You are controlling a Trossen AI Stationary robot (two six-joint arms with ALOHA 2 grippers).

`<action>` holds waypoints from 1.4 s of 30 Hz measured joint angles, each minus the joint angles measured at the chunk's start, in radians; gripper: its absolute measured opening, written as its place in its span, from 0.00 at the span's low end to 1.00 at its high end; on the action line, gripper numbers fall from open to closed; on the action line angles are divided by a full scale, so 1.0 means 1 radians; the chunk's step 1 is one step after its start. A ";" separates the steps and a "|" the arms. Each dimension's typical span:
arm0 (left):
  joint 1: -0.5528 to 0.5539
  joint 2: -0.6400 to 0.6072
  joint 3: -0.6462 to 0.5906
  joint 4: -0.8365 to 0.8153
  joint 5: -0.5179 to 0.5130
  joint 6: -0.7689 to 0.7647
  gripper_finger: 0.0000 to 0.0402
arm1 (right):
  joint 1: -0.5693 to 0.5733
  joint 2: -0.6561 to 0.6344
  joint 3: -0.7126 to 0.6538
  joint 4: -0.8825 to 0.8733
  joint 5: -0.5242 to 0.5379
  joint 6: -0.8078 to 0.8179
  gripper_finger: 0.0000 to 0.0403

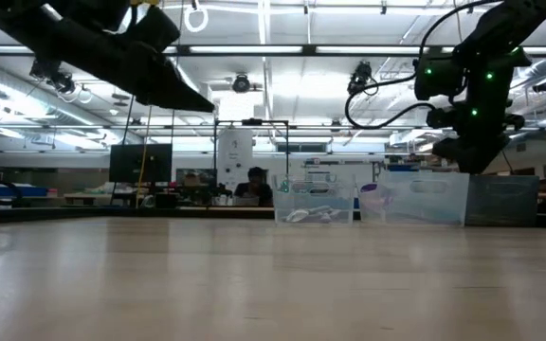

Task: Sort silverware by color (type)
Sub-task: Return to Home Position

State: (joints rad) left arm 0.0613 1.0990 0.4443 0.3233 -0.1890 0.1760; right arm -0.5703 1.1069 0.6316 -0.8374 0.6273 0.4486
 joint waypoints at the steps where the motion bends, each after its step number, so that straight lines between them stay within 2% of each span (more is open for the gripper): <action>1: 0.000 -0.017 -0.010 0.007 0.000 -0.012 0.18 | -0.003 -0.003 0.001 -0.002 -0.001 0.002 0.47; 6: 0.000 -0.116 -0.064 0.015 0.000 -0.062 0.18 | 0.065 -0.048 0.033 0.062 -0.035 -0.020 0.48; 9: 0.004 -0.167 -0.093 0.025 0.000 -0.087 0.18 | 0.138 -0.079 0.036 0.207 -0.063 -0.106 0.47; 13: 0.012 -0.223 -0.166 0.109 -0.002 -0.109 0.18 | 0.216 -0.088 0.005 0.466 -0.213 -0.225 0.44; 17: 0.035 -0.275 -0.265 0.235 -0.009 -0.157 0.18 | 0.249 -0.086 -0.101 0.762 -0.385 -0.283 0.43; 21: 0.055 -0.336 -0.320 0.240 -0.011 -0.208 0.17 | 0.227 -0.086 -0.202 0.979 -0.508 -0.296 0.41; 25: 0.055 -0.408 -0.348 0.201 -0.018 -0.212 0.13 | 0.152 -0.110 -0.282 1.101 -0.621 -0.294 0.40; 31: 0.053 -0.542 -0.414 0.176 -0.027 -0.209 0.08 | 0.070 -0.259 -0.324 1.112 -0.677 -0.237 0.37; 38: 0.053 -0.683 -0.436 0.065 -0.068 -0.217 0.06 | 0.084 -0.510 -0.355 0.953 -0.625 -0.205 0.29; 42: 0.053 -0.733 -0.436 0.009 -0.077 -0.219 0.06 | 0.099 -0.610 -0.428 0.987 -0.622 -0.191 0.26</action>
State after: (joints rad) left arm 0.1139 0.3656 0.0086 0.3327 -0.2657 -0.0435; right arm -0.4710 0.4965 0.2040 0.1492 0.0048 0.2572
